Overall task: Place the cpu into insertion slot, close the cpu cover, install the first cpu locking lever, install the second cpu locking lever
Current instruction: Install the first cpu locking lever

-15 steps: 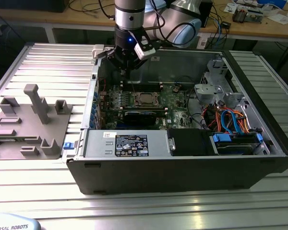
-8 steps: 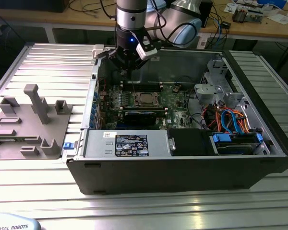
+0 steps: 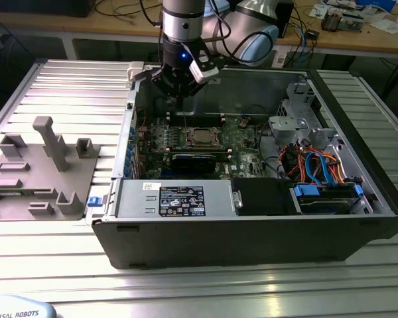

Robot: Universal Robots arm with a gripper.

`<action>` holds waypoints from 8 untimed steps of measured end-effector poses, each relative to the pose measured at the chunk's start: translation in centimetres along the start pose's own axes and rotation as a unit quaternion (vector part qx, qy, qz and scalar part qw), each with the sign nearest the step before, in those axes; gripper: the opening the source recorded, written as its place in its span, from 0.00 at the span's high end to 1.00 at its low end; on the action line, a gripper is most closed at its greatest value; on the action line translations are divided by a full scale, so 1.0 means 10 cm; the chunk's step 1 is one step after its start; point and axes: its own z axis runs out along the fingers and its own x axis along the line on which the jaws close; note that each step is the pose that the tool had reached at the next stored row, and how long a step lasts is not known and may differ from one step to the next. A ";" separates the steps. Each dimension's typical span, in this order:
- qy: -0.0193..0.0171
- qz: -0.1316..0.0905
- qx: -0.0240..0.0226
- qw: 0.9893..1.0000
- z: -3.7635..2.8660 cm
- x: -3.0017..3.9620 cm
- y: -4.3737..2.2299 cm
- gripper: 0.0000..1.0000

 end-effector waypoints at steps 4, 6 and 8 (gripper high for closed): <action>0.000 0.000 0.000 1.000 0.000 -0.021 -0.002 0.89; 0.000 0.000 0.000 1.000 0.000 -0.029 -0.003 0.89; 0.000 0.000 0.000 1.000 0.001 -0.038 -0.004 0.89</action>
